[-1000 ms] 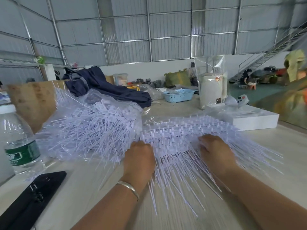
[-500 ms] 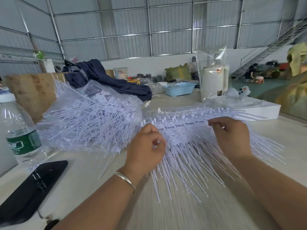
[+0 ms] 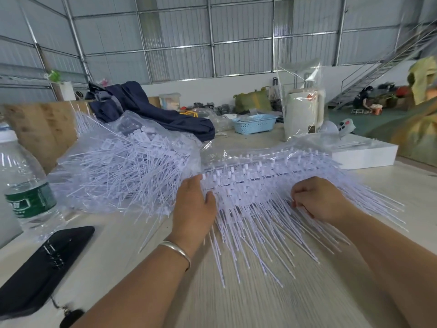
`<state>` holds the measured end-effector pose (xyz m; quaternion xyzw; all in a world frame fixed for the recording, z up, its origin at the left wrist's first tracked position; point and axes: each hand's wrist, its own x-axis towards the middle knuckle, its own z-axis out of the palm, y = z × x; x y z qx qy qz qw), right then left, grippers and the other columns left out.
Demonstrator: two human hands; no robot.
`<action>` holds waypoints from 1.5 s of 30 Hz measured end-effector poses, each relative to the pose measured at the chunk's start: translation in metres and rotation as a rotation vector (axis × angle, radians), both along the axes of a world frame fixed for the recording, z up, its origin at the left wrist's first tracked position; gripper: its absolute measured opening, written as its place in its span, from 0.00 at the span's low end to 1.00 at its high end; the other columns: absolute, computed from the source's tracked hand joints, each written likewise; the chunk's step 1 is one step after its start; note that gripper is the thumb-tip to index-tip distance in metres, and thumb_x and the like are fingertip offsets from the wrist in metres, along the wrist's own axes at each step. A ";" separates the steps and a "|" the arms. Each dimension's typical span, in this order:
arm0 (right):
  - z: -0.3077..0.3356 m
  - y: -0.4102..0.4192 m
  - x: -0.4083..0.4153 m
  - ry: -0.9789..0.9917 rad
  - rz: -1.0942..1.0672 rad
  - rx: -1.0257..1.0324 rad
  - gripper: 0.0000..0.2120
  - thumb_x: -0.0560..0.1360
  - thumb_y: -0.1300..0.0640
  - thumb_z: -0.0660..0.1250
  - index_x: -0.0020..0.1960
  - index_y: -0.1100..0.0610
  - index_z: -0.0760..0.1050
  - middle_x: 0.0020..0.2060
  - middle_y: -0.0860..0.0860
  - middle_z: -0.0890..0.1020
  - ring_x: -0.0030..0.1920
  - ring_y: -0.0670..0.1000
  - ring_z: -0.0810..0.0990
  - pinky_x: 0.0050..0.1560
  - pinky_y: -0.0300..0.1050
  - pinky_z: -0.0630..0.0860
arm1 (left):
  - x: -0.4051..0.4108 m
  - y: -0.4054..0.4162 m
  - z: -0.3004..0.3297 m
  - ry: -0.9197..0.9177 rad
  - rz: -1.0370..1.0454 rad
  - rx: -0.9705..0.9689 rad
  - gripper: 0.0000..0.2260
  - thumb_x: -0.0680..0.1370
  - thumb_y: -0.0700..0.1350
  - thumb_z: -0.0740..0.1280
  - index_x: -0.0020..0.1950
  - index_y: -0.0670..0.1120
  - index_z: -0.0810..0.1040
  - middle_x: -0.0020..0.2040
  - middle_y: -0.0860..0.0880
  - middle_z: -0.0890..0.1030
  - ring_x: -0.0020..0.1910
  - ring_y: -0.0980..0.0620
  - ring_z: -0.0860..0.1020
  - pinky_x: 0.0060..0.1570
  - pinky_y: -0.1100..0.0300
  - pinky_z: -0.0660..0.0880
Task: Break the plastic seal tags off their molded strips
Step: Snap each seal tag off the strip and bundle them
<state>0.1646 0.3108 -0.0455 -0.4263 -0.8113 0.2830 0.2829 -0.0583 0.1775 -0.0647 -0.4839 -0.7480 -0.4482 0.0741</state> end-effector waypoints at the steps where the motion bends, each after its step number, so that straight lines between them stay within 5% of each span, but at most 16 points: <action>1: 0.000 -0.001 0.000 0.068 0.040 -0.025 0.18 0.69 0.70 0.61 0.25 0.56 0.76 0.24 0.56 0.78 0.20 0.50 0.70 0.26 0.37 0.66 | 0.000 0.001 -0.002 -0.023 0.004 -0.055 0.23 0.81 0.44 0.62 0.75 0.42 0.63 0.71 0.43 0.69 0.71 0.46 0.66 0.69 0.56 0.62; 5: 0.004 -0.001 0.003 0.468 0.079 -0.146 0.15 0.69 0.74 0.59 0.29 0.63 0.78 0.21 0.57 0.73 0.18 0.50 0.67 0.20 0.33 0.61 | -0.007 0.004 -0.006 -0.076 0.021 -0.089 0.23 0.81 0.42 0.63 0.76 0.44 0.64 0.68 0.44 0.73 0.66 0.47 0.72 0.66 0.54 0.69; 9: 0.007 0.002 0.007 0.775 0.045 -0.226 0.13 0.69 0.75 0.58 0.31 0.64 0.74 0.19 0.53 0.66 0.20 0.50 0.63 0.22 0.37 0.60 | -0.008 0.001 -0.003 -0.173 -0.002 0.038 0.19 0.79 0.35 0.63 0.69 0.45 0.73 0.59 0.48 0.78 0.55 0.55 0.74 0.54 0.65 0.67; 16: 0.002 0.003 0.012 0.401 0.261 -0.394 0.16 0.67 0.75 0.58 0.28 0.57 0.68 0.20 0.54 0.65 0.21 0.50 0.60 0.22 0.35 0.57 | -0.008 0.002 -0.005 -0.182 -0.051 -0.075 0.23 0.78 0.36 0.61 0.72 0.48 0.69 0.59 0.44 0.71 0.56 0.48 0.74 0.53 0.61 0.70; 18: 0.006 0.004 0.015 0.435 0.342 -0.511 0.12 0.64 0.74 0.57 0.31 0.59 0.64 0.19 0.52 0.63 0.18 0.48 0.57 0.21 0.35 0.55 | -0.008 0.003 -0.005 -0.207 -0.023 -0.032 0.19 0.78 0.37 0.62 0.69 0.45 0.70 0.57 0.43 0.70 0.45 0.54 0.74 0.41 0.65 0.69; 20: 0.010 0.006 0.022 0.569 0.448 -0.661 0.12 0.62 0.72 0.56 0.34 0.57 0.58 0.17 0.51 0.59 0.17 0.47 0.52 0.22 0.37 0.51 | -0.008 0.004 -0.004 -0.235 0.006 -0.004 0.16 0.80 0.39 0.62 0.68 0.43 0.69 0.60 0.40 0.70 0.41 0.57 0.71 0.41 0.64 0.67; 24: 0.014 0.006 0.031 0.514 0.571 -0.800 0.13 0.59 0.70 0.56 0.33 0.55 0.55 0.16 0.50 0.55 0.19 0.49 0.48 0.23 0.39 0.49 | -0.004 0.003 -0.006 -0.209 -0.077 -0.072 0.24 0.82 0.45 0.59 0.78 0.45 0.59 0.72 0.44 0.68 0.68 0.47 0.69 0.64 0.62 0.62; 28: 0.007 0.000 0.022 0.170 0.378 -0.610 0.13 0.62 0.73 0.60 0.26 0.59 0.62 0.18 0.52 0.63 0.19 0.47 0.56 0.25 0.36 0.52 | -0.001 0.001 -0.008 -0.187 -0.089 -0.081 0.24 0.80 0.42 0.63 0.76 0.44 0.62 0.71 0.45 0.71 0.68 0.45 0.71 0.69 0.52 0.66; 31: 0.007 -0.003 0.014 0.294 0.178 -0.403 0.10 0.68 0.73 0.60 0.32 0.62 0.69 0.23 0.59 0.72 0.20 0.51 0.64 0.24 0.39 0.59 | -0.002 0.002 -0.006 -0.221 -0.085 0.019 0.23 0.77 0.35 0.65 0.72 0.42 0.67 0.65 0.43 0.73 0.63 0.44 0.74 0.64 0.48 0.71; 35: 0.007 -0.004 0.008 0.567 0.113 -0.323 0.07 0.74 0.72 0.64 0.45 0.61 0.73 0.36 0.59 0.84 0.31 0.54 0.78 0.31 0.42 0.72 | 0.001 0.003 -0.002 -0.380 -0.056 0.213 0.26 0.76 0.35 0.68 0.72 0.47 0.66 0.56 0.51 0.75 0.47 0.56 0.77 0.45 0.70 0.73; 38: 0.003 -0.002 0.004 0.607 0.080 -0.185 0.08 0.75 0.75 0.60 0.46 0.64 0.73 0.43 0.60 0.84 0.39 0.56 0.81 0.39 0.43 0.75 | -0.006 0.004 -0.003 -0.528 -0.020 0.277 0.22 0.73 0.36 0.73 0.64 0.48 0.73 0.43 0.56 0.78 0.37 0.63 0.78 0.31 0.76 0.70; 41: -0.005 0.005 0.003 0.429 -0.034 -0.001 0.11 0.77 0.74 0.58 0.45 0.62 0.75 0.43 0.56 0.84 0.45 0.55 0.82 0.46 0.41 0.78 | -0.012 0.005 -0.002 -0.556 -0.015 0.317 0.12 0.72 0.38 0.74 0.52 0.48 0.79 0.43 0.53 0.81 0.37 0.63 0.79 0.32 0.79 0.68; 45: -0.010 0.006 0.003 0.110 -0.063 0.150 0.12 0.78 0.67 0.61 0.47 0.53 0.78 0.48 0.48 0.83 0.51 0.49 0.80 0.49 0.44 0.73 | -0.007 0.007 -0.001 -0.677 -0.144 0.366 0.14 0.70 0.37 0.75 0.53 0.49 0.80 0.44 0.52 0.81 0.33 0.63 0.79 0.31 0.72 0.72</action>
